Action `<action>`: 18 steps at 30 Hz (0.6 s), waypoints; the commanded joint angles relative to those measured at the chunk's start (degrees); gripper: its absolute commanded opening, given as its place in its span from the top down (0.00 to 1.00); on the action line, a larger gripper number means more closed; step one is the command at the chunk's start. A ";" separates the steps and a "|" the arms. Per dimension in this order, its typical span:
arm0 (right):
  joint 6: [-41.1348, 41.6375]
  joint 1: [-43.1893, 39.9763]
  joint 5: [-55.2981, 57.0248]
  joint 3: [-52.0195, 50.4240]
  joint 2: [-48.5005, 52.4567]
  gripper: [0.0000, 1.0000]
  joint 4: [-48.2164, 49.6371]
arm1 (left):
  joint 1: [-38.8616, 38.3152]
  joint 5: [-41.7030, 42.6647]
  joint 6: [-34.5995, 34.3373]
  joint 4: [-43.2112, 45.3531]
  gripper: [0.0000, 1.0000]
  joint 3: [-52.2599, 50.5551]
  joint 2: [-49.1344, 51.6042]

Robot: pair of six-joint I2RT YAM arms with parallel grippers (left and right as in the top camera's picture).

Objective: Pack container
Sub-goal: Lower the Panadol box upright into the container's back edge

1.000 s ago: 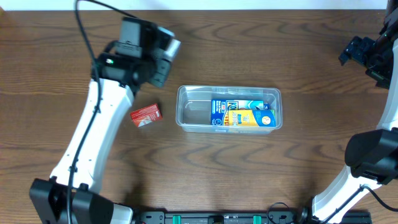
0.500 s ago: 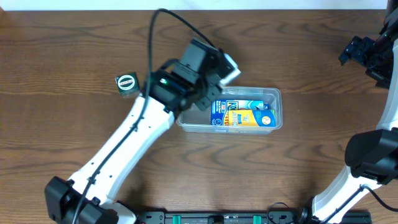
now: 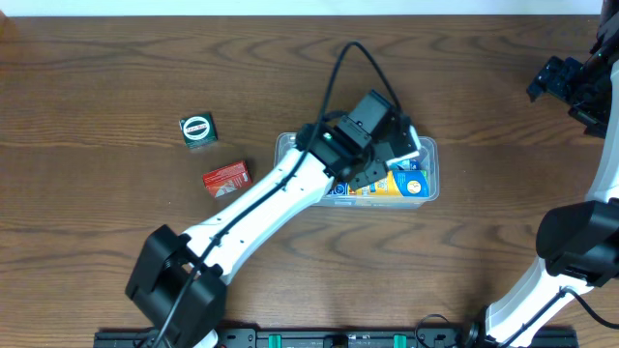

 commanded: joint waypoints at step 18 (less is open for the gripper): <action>-0.61 -0.44 0.81 0.74 0.20 0.01 -0.07 | -1.86 -0.48 17.11 9.20 0.60 1.05 5.62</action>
